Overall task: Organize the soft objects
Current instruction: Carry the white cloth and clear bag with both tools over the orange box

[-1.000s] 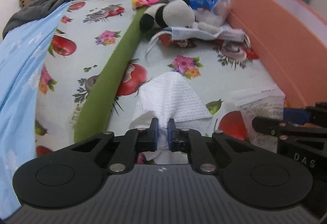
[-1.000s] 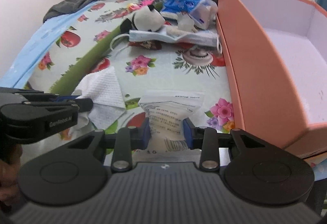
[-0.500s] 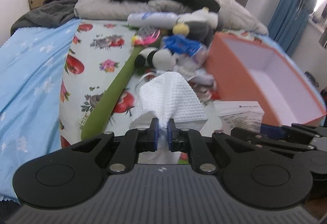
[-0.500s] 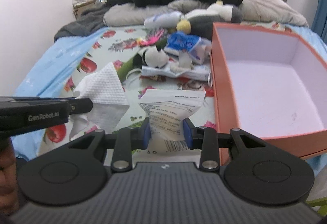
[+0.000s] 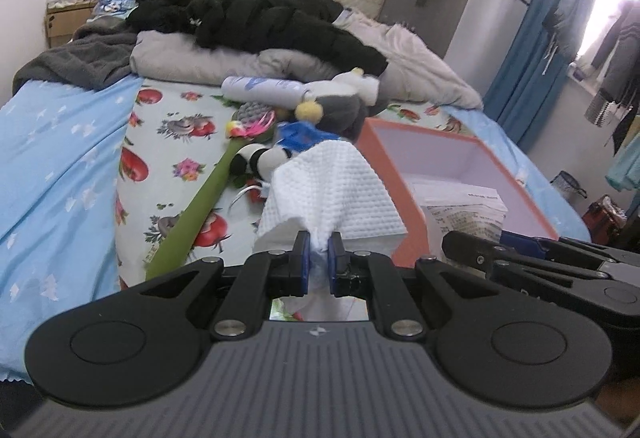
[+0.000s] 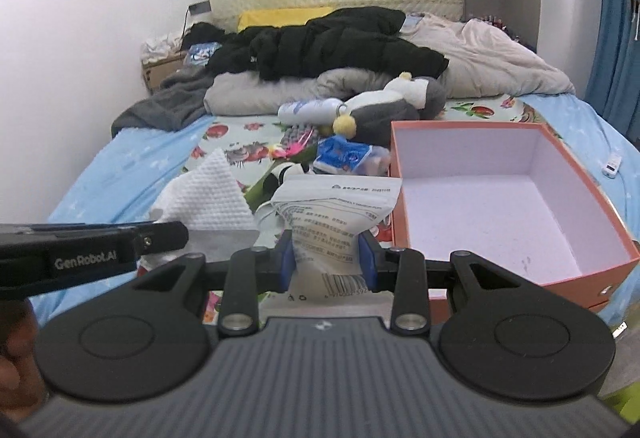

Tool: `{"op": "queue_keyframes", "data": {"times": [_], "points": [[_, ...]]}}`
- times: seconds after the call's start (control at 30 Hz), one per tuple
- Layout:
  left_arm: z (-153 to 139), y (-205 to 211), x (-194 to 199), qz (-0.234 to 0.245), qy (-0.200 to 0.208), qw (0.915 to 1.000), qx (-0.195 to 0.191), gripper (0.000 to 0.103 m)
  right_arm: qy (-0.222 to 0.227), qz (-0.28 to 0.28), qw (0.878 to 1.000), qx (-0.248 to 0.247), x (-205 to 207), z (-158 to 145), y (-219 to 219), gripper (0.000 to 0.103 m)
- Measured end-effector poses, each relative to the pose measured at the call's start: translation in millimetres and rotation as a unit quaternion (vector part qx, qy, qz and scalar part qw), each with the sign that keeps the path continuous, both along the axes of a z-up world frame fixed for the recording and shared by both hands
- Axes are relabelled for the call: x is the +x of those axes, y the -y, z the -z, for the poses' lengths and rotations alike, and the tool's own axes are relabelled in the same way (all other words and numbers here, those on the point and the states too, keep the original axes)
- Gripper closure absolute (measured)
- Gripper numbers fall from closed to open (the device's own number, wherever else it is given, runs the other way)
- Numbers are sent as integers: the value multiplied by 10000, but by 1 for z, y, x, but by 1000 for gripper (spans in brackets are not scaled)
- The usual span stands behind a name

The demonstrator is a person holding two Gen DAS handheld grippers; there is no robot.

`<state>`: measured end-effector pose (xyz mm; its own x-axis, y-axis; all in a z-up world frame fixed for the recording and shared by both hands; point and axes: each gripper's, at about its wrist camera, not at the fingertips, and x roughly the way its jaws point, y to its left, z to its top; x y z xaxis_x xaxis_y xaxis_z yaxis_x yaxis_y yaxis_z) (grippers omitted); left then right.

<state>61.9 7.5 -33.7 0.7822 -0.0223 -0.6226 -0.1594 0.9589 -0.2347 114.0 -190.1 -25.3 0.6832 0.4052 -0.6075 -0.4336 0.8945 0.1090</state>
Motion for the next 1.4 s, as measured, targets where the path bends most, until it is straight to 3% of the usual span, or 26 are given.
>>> {"op": "queue_keyframes", "data": {"times": [0.23, 0.5, 0.77, 0.97, 1.4], "points": [[-18, 26, -10, 304, 129, 9993, -153, 92, 38, 276, 9996, 99, -12, -17, 28, 66], [-24, 66, 11, 886, 114, 9957, -258, 92, 41, 894, 9959, 112, -16, -27, 75, 66], [-18, 97, 67, 1375, -141, 9896, -391, 92, -137, 1229, 9922, 130, 14, -16, 106, 66], [-7, 118, 124, 1584, -408, 9860, -321, 92, -379, 1378, 9896, 166, 61, 1, 126, 66], [52, 163, 249, 1982, -1086, 9738, -239, 92, -983, 1569, 9827, 105, 156, 59, 159, 65]]}}
